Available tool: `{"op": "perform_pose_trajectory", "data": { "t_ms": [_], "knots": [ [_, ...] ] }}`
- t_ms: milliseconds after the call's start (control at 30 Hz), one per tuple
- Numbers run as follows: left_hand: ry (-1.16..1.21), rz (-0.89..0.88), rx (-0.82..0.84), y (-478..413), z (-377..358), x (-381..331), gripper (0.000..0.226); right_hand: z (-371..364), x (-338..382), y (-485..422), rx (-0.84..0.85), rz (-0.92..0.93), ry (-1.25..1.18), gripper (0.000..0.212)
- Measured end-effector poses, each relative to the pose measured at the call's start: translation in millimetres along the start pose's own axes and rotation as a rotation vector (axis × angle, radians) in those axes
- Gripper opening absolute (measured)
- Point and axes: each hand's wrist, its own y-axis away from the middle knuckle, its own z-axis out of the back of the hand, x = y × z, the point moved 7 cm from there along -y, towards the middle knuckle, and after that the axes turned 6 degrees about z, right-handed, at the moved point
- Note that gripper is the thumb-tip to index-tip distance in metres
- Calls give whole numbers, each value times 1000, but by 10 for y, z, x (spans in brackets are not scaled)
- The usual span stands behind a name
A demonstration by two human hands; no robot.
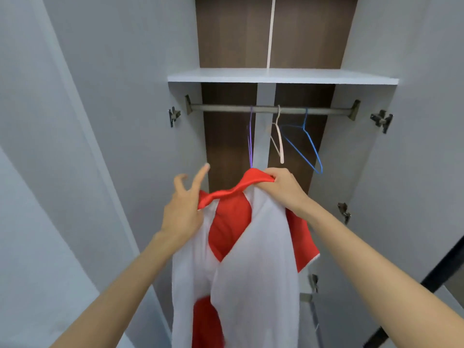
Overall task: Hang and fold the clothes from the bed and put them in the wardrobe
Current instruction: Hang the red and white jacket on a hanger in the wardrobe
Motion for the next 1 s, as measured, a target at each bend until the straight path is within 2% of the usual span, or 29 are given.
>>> {"op": "perform_pose_trajectory", "data": {
  "t_ms": [67, 133, 167, 233, 267, 333, 400, 467, 500, 633, 700, 833, 1000],
  "knots": [
    [-82, -138, -69, -141, -115, -129, 51, -72, -108, -256, -7, -92, -103, 32],
    [-159, -226, -55, -340, -277, -182, 34, -119, -241, -494, -1, -159, -140, 28],
    [-170, -246, -37, -456, -342, -185, 36, -128, -299, -607, 7, -175, -140, 26],
    [-168, -254, -2, -705, -425, -187, 57, -128, -430, -814, 17, -193, -124, 20],
    [-148, -259, -13, -837, -443, -184, 60, -122, -514, -906, 15, -202, -113, 20],
    [-33, -237, -88, -1130, -454, -133, 41, -123, -702, -1056, 22, -230, -111, 16],
    [194, -102, -70, -1429, -492, -39, 22, -212, -870, -1171, 106, -259, -123, 13],
    [470, 15, 37, -1672, -561, -45, 22, -338, -1018, -1293, 213, -272, -75, 10],
    [533, 37, 62, -1784, -595, -90, 23, -385, -1089, -1368, 250, -275, -33, 7],
    [376, -2, 35, -2224, -776, -236, 21, -486, -1347, -1787, 335, -293, -38, 23],
    [358, 12, 49, -2459, -920, -213, 21, -426, -1512, -2086, 257, -284, -38, 31],
    [278, 29, 71, -2969, -1199, -88, 17, -240, -1901, -2756, -28, -250, 76, 40],
    [196, 49, 64, -3491, -1428, -44, 8, -444, -2346, -3520, -72, -368, -42, 62]
  ]
}}
